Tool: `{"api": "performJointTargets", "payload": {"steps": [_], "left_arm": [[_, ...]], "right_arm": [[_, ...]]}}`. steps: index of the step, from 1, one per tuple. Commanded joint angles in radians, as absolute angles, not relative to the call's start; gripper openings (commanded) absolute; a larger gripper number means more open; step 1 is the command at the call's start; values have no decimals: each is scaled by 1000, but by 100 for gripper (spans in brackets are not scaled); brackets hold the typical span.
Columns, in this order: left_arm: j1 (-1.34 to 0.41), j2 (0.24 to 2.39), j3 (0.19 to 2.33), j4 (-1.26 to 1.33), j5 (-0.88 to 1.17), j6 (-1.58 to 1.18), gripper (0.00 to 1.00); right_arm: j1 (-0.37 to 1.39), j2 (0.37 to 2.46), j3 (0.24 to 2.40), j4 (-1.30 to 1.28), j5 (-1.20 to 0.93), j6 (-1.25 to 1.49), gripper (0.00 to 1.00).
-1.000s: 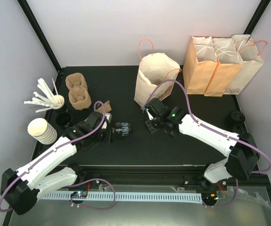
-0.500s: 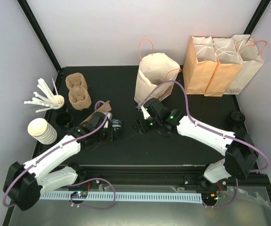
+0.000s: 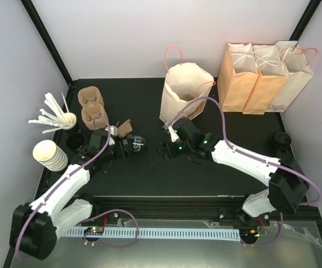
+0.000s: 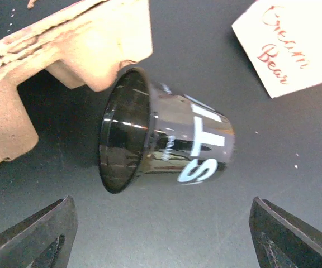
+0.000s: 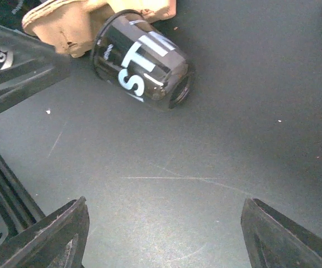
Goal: Pack the takeout coffee
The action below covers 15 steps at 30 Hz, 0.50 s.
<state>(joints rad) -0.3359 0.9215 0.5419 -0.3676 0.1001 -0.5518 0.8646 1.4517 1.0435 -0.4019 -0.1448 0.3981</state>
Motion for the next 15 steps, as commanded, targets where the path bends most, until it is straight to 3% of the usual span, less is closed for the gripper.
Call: {"api": "performJointTargets", "payload": {"steps": [1, 7, 15], "left_arm": [[-272, 988, 524, -153, 212, -514, 88], [-256, 1143, 612, -153, 298, -421, 87], [-246, 1343, 746, -262, 338, -367, 69]], "right_arm": [[868, 1387, 1023, -357, -169, 396, 78], [868, 1349, 999, -384, -161, 381, 78], [868, 1320, 971, -378, -163, 372, 78]]}}
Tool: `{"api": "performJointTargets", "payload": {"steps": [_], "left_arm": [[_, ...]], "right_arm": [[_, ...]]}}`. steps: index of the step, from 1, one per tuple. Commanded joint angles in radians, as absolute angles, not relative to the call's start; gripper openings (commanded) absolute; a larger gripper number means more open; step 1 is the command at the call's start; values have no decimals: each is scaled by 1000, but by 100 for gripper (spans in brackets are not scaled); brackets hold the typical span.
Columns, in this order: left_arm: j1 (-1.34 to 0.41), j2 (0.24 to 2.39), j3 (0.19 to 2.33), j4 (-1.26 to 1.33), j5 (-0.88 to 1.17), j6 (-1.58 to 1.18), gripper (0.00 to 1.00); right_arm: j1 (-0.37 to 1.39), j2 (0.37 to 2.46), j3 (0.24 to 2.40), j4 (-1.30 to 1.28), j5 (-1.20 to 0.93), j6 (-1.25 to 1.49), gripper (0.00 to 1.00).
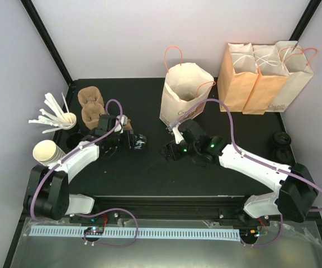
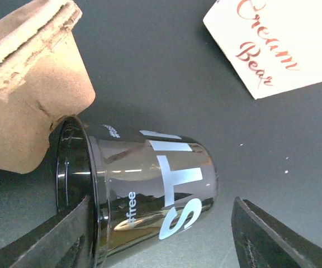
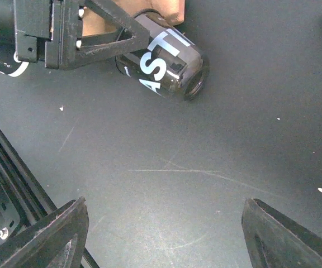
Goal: Pack the takeout coffee
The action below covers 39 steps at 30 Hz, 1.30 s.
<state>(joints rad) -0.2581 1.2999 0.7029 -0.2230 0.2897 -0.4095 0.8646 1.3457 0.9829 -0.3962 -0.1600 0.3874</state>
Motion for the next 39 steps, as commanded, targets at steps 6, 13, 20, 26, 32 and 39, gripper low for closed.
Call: {"api": "performJointTargets", "payload": {"steps": [6, 13, 20, 26, 32, 39], "left_arm": [[-245, 1327, 737, -252, 390, -362, 47], [-245, 1306, 739, -258, 459, -388, 17], [-294, 1314, 810, -336, 506, -377, 4], [-339, 1319, 854, -391, 430, -377, 8], [-337, 1301, 807, -356, 335, -465, 61], [-335, 1161, 645, -178, 312, -561, 71]], "right_arm": [[866, 1309, 959, -376, -163, 371, 78], [868, 1305, 961, -383, -160, 370, 77], [865, 1262, 975, -431, -70, 361, 77], [849, 1173, 950, -455, 7, 354, 77], [842, 1119, 910, -454, 20, 361, 77], [839, 1106, 893, -452, 14, 369, 77]]}}
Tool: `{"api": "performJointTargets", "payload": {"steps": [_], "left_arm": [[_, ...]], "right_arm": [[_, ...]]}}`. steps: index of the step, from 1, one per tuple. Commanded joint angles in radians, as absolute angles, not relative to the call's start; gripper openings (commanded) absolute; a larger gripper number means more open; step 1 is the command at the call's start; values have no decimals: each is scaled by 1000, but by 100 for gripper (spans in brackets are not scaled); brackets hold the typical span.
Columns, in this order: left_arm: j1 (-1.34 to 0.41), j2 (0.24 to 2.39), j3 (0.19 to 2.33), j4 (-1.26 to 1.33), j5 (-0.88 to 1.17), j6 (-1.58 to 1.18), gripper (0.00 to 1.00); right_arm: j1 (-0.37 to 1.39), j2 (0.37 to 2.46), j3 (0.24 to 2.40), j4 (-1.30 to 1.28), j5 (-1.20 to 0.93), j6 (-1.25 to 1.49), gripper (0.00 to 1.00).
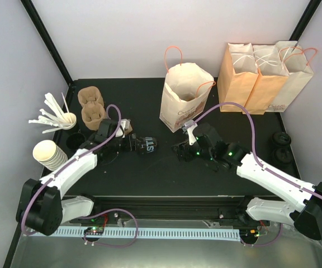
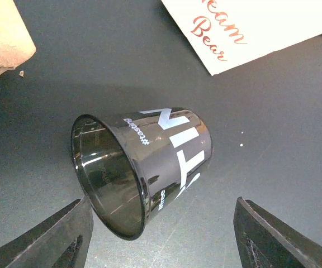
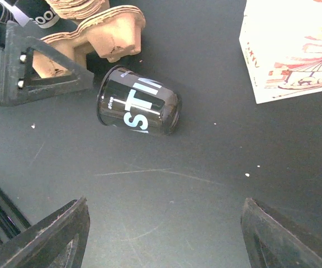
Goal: Pack the takeout coffee
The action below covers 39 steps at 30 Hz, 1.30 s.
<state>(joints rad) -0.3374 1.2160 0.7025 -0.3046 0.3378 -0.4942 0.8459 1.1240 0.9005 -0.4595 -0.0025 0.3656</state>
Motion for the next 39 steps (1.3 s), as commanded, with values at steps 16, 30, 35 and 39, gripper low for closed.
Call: {"api": "performJointTargets", "payload": {"steps": [16, 30, 35, 39], "left_arm": [[-333, 1382, 645, -34, 454, -544, 43], [-388, 1391, 836, -267, 478, -469, 3], [-454, 1391, 970, -481, 274, -425, 2], [-454, 1357, 940, -434, 288, -464, 3]], "right_arm": [[839, 1100, 891, -441, -25, 382, 77], [838, 1082, 904, -461, -1, 371, 77], [838, 1060, 892, -460, 27, 367, 77], [837, 1062, 882, -452, 22, 359, 77]]}}
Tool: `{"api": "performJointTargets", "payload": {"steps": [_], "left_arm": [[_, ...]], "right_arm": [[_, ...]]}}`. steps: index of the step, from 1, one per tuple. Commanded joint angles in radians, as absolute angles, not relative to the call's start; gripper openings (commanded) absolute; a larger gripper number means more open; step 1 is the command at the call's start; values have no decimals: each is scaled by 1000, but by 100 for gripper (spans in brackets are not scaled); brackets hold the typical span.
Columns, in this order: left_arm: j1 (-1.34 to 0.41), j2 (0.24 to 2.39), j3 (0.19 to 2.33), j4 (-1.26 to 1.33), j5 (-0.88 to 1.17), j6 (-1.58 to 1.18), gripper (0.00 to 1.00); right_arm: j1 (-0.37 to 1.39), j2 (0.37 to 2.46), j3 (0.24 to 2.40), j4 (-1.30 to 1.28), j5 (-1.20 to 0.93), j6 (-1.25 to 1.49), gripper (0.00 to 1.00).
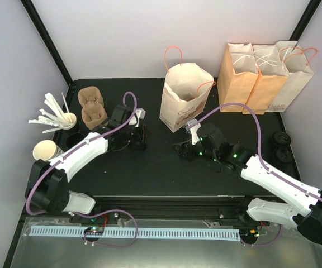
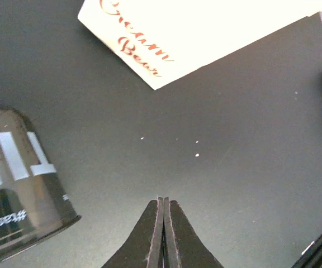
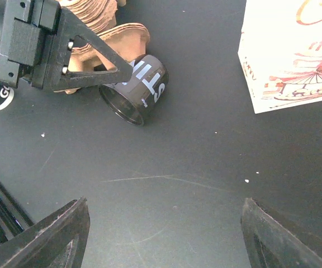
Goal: Pack the takeout coffee
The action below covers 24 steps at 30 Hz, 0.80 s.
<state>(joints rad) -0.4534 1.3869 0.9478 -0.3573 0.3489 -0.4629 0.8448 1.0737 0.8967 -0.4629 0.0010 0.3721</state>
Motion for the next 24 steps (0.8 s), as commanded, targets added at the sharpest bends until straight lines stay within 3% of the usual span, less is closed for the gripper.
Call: {"api": "performJointTargets", "payload": {"steps": [1, 4, 8, 15, 20, 24], "left_arm": [[-454, 1349, 937, -428, 288, -471, 5], [-455, 1302, 917, -423, 261, -476, 15], [-447, 1185, 893, -473, 163, -474, 22], [-318, 947, 826, -559, 123, -472, 31], [-249, 750, 771, -624, 10, -487, 65], [-220, 665, 781, -698, -36, -495, 77]], "right_arm": [[837, 1069, 878, -445, 4, 347, 77], [838, 1117, 879, -423, -88, 272, 77], [855, 1192, 905, -368, -132, 186, 77], [997, 1353, 977, -237, 117, 35, 77], [1081, 1488, 1003, -121, 309, -83, 79], [1093, 1599, 1046, -33, 394, -138, 79]]}}
